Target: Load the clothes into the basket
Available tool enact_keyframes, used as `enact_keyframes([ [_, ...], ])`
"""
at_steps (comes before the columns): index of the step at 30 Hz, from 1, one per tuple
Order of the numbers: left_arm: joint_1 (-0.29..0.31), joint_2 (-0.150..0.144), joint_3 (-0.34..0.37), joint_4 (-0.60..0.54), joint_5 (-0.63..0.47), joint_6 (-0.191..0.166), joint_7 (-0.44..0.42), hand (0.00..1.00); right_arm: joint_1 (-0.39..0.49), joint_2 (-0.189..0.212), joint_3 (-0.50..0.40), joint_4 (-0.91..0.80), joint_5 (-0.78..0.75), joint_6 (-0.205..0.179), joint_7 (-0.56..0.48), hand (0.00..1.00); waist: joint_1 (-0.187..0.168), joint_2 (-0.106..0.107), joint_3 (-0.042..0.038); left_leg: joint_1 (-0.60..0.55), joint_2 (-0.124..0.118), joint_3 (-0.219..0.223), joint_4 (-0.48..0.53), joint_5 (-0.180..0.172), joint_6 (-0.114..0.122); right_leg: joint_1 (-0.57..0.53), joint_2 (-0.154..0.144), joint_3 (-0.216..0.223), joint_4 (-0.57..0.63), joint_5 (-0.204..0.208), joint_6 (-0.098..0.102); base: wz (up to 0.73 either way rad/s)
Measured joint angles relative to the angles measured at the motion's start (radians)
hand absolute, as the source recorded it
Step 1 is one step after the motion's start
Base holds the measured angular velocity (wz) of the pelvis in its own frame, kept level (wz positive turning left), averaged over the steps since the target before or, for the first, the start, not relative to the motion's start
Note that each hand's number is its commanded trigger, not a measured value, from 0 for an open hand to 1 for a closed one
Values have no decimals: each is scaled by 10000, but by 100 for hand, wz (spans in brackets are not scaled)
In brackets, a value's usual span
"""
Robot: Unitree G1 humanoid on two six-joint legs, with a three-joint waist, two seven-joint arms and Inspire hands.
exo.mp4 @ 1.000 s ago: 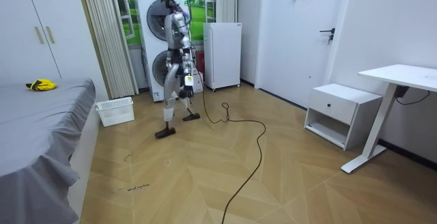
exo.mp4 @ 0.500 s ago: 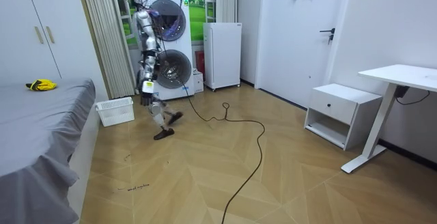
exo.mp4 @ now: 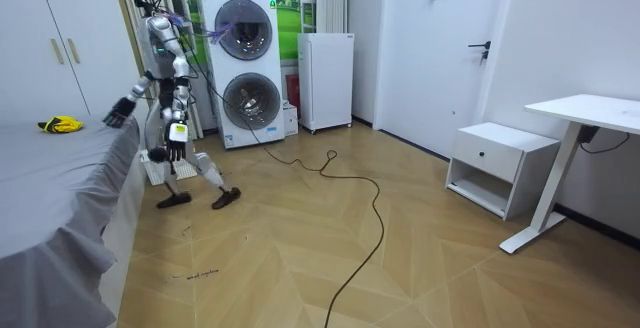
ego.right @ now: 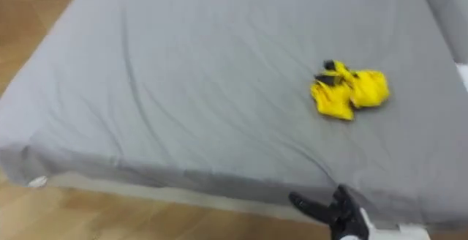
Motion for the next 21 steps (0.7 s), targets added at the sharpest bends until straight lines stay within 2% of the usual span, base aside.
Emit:
enact_keyframes([
  [1, 349, -62, -2, 2, -45, 87, 120, 0, -8, -143, 209, -535, -4, 7, -58, 0, 4, 263, 19, -300, 413, -61, 1501, 36, -22, 565, 297, -147, -594, -84, -236, -63],
  [2, 592, -143, 73, 1, 38, 184, 128, 0, -26, -192, 349, -1101, -138, -48, -88, 0, -72, 607, -97, -781, 755, -239, 2855, 344, -76, 1016, 680, -145, -1043, -128, -398, -61],
  [4, 752, -276, 395, 62, 4, 308, 160, 0, -54, -189, 573, -1359, -560, -139, -112, 0, -340, 611, -53, -1259, 900, -522, 3915, 653, -69, 1386, 912, 100, -1288, -288, -518, -29],
  [5, 612, -319, 448, 67, -32, 355, 184, 0, -12, -179, 697, -1340, -653, -131, -166, 0, -531, 523, -12, -1544, 885, -508, 4025, 576, 6, 1640, 900, 211, -1416, -419, -521, -5],
  [6, 618, -332, 432, 35, -52, 356, 179, 0, -9, -163, 733, -1289, -685, -116, -179, 0, -607, 466, -8, -1725, 833, -484, 3998, 497, 48, 1739, 900, 290, -1503, -460, -522, -13],
  [8, 546, -403, 440, -85, -86, 358, 179, 0, 85, -124, 885, -1273, -735, -98, -227, 0, -618, 314, -5, -2249, 594, -399, 3635, 319, 130, 2056, 896, 527, -1819, -474, -542, -36],
  [10, 410, -473, 438, -117, -194, 354, 267, 0, 185, -91, 1002, -1285, -635, -95, -290, 0, -710, 187, 10, -2733, 329, -367, 2445, 206, 125, 2403, 901, 767, -2106, -522, -588, -47],
  [11, 364, -512, 438, -119, -259, 333, 314, 0, 193, -97, 1003, -1272, -656, -96, -333, 0, -723, 119, -12, -2913, 161, -380, 1593, 216, 132, 2544, 903, 964, -2270, -524, -589, -41],
  [12, 362, -525, 441, -120, -270, 310, 315, 0, 195, -101, 1002, -1274, -682, -110, -371, 0, -733, 93, -35, -3004, 57, -378, 1161, 245, 141, 2590, 906, 1043, -2354, -522, -591, -47],
  [13, 369, -532, 453, -111, -270, 269, 315, 0, 197, -110, 1003, -1278, -695, -135, -476, 0, -722, 28, -46, -3126, -71, -373, 358, 338, 81, 2663, 918, 1271, -2449, -523, -590, -50],
  [14, 430, -538, 455, -105, -258, 268, 317, 0, 233, -112, 1008, -1278, -753, -138, -595, 0, -704, -19, -107, -3229, -177, -392, -131, 749, 195, 2748, 946, 1493, -2576, -520, -589, -50],
  [15, 462, -543, 456, -103, -255, 268, 316, 0, 239, -113, 1008, -1280, -809, -139, -632, 0, -691, -13, -131, -3238, -202, -401, -266, 907, 226, 2793, 958, 1540, -2623, -521, -588, -47],
  [16, 489, -559, 462, -43, -225, 269, 314, 0, 243, -142, 997, -1288, -881, -150, -722, 0, -684, 36, -182, -3207, -328, -507, -493, 1371, 289, 2887, 1031, 1656, -2760, -520, -584, -35],
  [17, 485, -557, 467, -18, -222, 271, 309, 0, 237, -152, 986, -1311, -946, -159, -750, 0, -651, 58, -199, -3166, -336, -542, -560, 1657, 476, 2899, 1071, 1681, -2764, -523, -579, -47],
  [18, 465, -546, 595, 50, -222, 261, 300, 0, 235, -121, 1010, -1416, -1089, -162, -831, 0, -559, 39, -227, -2970, -344, -589, -754, 1709, 431, 2990, 1051, 1691, -2848, -530, -566, -43],
  [21, 450, -536, 710, 60, -214, 283, 297, 0, 206, -114, 989, -1791, -1397, -279, -1085, 0, -619, -118, -142, -2728, -470, -650, -1163, 1685, 403, 3197, 1019, 1434, -3094, -541, -538, -19],
])
